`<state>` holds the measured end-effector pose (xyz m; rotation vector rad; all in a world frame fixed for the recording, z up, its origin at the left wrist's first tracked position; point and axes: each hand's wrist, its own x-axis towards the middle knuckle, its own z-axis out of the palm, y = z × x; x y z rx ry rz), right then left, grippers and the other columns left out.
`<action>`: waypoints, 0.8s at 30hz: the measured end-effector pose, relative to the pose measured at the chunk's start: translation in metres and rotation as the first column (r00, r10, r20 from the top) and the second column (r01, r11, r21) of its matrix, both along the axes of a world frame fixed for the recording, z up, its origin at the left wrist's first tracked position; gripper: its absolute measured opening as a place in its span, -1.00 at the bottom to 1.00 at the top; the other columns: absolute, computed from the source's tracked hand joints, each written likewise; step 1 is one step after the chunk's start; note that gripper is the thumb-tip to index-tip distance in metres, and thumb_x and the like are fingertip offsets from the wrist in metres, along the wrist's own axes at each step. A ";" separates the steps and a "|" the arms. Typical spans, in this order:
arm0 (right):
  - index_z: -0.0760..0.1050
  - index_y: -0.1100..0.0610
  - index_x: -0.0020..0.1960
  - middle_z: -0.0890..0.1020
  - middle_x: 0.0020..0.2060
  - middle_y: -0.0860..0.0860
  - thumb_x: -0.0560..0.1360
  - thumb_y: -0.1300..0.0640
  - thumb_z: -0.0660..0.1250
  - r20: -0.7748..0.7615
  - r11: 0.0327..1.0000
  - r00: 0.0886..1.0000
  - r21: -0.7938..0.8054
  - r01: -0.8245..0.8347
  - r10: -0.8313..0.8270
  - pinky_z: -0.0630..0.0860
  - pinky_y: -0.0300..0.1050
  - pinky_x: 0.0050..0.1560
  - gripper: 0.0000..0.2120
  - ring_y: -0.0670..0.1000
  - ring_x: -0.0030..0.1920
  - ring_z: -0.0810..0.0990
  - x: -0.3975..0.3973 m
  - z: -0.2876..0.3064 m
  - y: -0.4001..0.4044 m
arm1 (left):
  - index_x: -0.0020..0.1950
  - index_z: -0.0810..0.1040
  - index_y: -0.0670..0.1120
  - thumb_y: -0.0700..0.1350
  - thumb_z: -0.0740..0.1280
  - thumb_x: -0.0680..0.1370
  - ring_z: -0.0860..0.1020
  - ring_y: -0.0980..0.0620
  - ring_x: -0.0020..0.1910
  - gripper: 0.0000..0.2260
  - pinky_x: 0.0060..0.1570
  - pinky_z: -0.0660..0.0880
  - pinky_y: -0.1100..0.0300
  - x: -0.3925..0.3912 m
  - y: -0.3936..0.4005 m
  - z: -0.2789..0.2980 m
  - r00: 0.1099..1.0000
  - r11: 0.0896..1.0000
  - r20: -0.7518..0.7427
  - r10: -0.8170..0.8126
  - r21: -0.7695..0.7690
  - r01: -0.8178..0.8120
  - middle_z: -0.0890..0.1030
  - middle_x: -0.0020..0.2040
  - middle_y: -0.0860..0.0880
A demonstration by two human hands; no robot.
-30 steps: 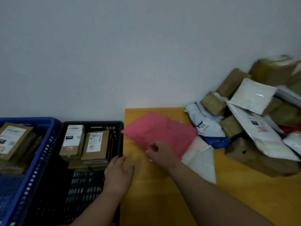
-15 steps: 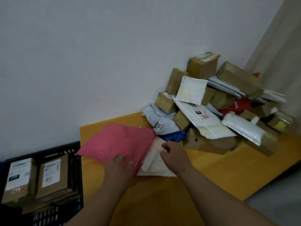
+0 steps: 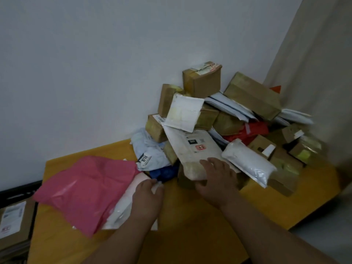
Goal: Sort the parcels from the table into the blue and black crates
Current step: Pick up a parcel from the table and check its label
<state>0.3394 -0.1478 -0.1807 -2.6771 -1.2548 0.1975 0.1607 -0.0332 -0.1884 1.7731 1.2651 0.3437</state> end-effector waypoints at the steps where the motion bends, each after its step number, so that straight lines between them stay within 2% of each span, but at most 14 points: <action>1: 0.20 -0.11 0.51 0.23 0.50 -0.04 0.47 -0.27 0.22 -0.007 1.000 1.000 0.001 -0.029 0.029 0.12 0.05 0.44 -0.34 0.07 0.48 0.18 0.011 -0.003 -0.003 | 0.35 0.49 -0.16 -0.02 0.30 0.60 0.46 -0.05 0.31 -0.63 0.32 0.35 0.10 0.012 -0.006 0.002 1.000 1.000 0.009 0.010 -0.012 -0.010 0.52 0.32 -0.12; 5: 0.28 -0.10 0.48 0.29 0.46 -0.06 0.51 -0.15 0.25 -0.060 0.987 0.986 0.022 -0.158 0.159 0.09 0.02 0.43 -0.44 0.05 0.44 0.23 0.039 -0.012 0.001 | 0.38 0.47 -0.14 -0.02 0.26 0.62 0.47 -0.05 0.30 -0.64 0.24 0.37 0.12 0.043 -0.017 0.014 0.997 0.995 0.028 0.072 -0.069 -0.070 0.52 0.32 -0.11; 8: 0.44 -0.09 0.38 0.43 0.37 -0.07 0.49 -0.16 0.06 -0.084 0.973 0.972 0.097 -0.209 0.217 0.13 0.06 0.38 -0.49 0.04 0.37 0.34 0.046 -0.014 0.003 | 0.36 0.46 -0.06 0.10 0.20 0.63 0.47 -0.07 0.27 -0.63 0.26 0.38 0.07 0.063 -0.017 0.019 0.990 0.964 0.035 0.137 -0.236 -0.125 0.52 0.30 -0.09; 10: 0.56 -0.04 0.27 0.55 0.25 -0.04 0.44 -0.15 -0.03 -0.106 0.956 0.966 0.204 -0.209 0.234 0.22 0.11 0.29 -0.43 0.08 0.27 0.47 0.046 -0.014 0.001 | 0.32 0.46 0.02 0.23 0.17 0.60 0.48 -0.07 0.23 -0.60 0.25 0.39 -0.01 0.078 -0.016 0.026 0.967 0.897 0.103 0.234 -0.407 -0.174 0.53 0.27 -0.05; 12: 0.62 -0.01 0.17 0.63 0.11 -0.05 0.43 -0.09 0.03 -0.090 0.934 0.961 0.274 -0.229 0.262 0.31 0.11 0.16 -0.50 0.08 0.14 0.56 0.046 -0.016 -0.001 | 0.20 0.48 0.06 0.26 0.19 0.58 0.52 -0.03 0.14 -0.65 0.12 0.42 0.02 0.089 -0.015 0.032 0.917 0.782 0.193 0.349 -0.599 -0.172 0.57 0.13 0.01; 14: 0.64 -0.02 0.11 0.66 0.02 -0.08 0.42 -0.06 0.08 -0.081 0.919 0.949 0.284 -0.273 0.306 0.38 0.10 0.11 -0.56 0.04 0.06 0.60 0.045 -0.018 0.000 | 0.11 0.55 -0.02 0.16 0.25 0.60 0.56 0.01 -0.05 -0.71 -0.10 0.46 0.08 0.096 -0.010 0.039 0.875 0.694 0.254 0.413 -0.710 -0.121 0.63 -0.02 0.01; 16: 0.64 -0.05 0.10 0.66 -0.01 -0.10 0.41 -0.08 0.07 -0.112 0.912 0.925 0.246 -0.327 0.362 0.42 0.11 0.14 -0.55 0.01 0.04 0.59 0.045 -0.014 0.001 | 0.08 0.56 -0.11 -0.04 0.28 0.62 0.58 -0.03 -0.20 -0.84 -0.24 0.48 0.12 0.108 -0.016 0.040 0.838 0.684 0.282 0.468 -0.715 -0.142 0.67 -0.11 -0.09; 17: 0.64 -0.06 0.10 0.66 -0.01 -0.10 0.39 -0.09 0.07 -0.122 0.905 0.913 0.238 -0.353 0.389 0.41 0.12 0.16 -0.54 0.00 0.06 0.58 0.046 -0.011 0.001 | 0.06 0.57 -0.15 -0.15 0.26 0.63 0.60 -0.07 -0.23 -0.87 -0.20 0.53 0.12 0.107 -0.018 0.037 0.818 0.734 0.277 0.505 -0.636 -0.237 0.67 -0.13 -0.13; 19: 0.61 -0.04 0.19 0.64 0.12 -0.09 0.33 -0.17 0.05 -0.212 0.905 0.888 0.216 -0.366 0.409 0.31 0.07 0.29 -0.43 -0.02 0.20 0.53 0.047 -0.004 0.000 | 0.00 0.61 -0.23 -0.33 0.16 0.62 0.67 -0.16 -0.18 -0.78 0.08 0.58 0.07 0.106 -0.015 0.034 0.776 0.758 0.264 0.573 -0.529 -0.380 0.68 -0.13 -0.21; 20: 0.59 -0.02 0.24 0.61 0.19 -0.09 0.29 -0.22 0.02 -0.296 0.917 0.873 0.219 -0.334 0.388 0.26 0.02 0.35 -0.34 -0.05 0.26 0.49 0.048 0.001 0.000 | 0.00 0.62 -0.26 -0.42 0.14 0.57 0.67 -0.22 -0.13 -0.74 0.11 0.58 -0.02 0.105 -0.013 0.037 0.766 0.747 0.267 0.584 -0.546 -0.379 0.69 -0.11 -0.25; 21: 0.57 0.01 0.27 0.60 0.22 -0.07 0.27 -0.24 0.02 -0.381 0.928 0.854 0.253 -0.273 0.355 0.26 -0.01 0.38 -0.29 -0.06 0.28 0.48 0.050 0.004 0.000 | 0.02 0.61 -0.24 -0.48 0.12 0.51 0.67 -0.26 -0.09 -0.68 0.07 0.59 -0.12 0.108 -0.010 0.038 0.786 0.737 0.227 0.575 -0.561 -0.377 0.68 -0.09 -0.26; 23: 0.58 0.10 0.26 0.62 0.21 0.00 0.36 -0.16 0.14 -0.497 0.941 0.833 0.328 -0.079 0.243 0.36 -0.01 0.37 -0.40 -0.03 0.25 0.52 0.053 0.009 0.006 | 0.07 0.59 -0.21 -0.50 0.12 0.48 0.65 -0.26 -0.04 -0.64 0.03 0.58 -0.22 0.098 -0.009 0.041 0.839 0.737 0.212 0.502 -0.612 -0.286 0.67 -0.04 -0.26; 24: 0.58 0.12 0.25 0.62 0.20 0.03 0.43 -0.08 0.21 -0.516 0.943 0.840 0.331 0.015 0.168 0.40 0.00 0.33 -0.51 -0.01 0.22 0.53 0.055 0.010 0.009 | 0.09 0.57 -0.20 -0.50 0.12 0.49 0.63 -0.25 -0.01 -0.65 0.05 0.57 -0.21 0.087 -0.008 0.042 0.815 0.723 0.228 0.533 -0.623 -0.299 0.66 0.00 -0.26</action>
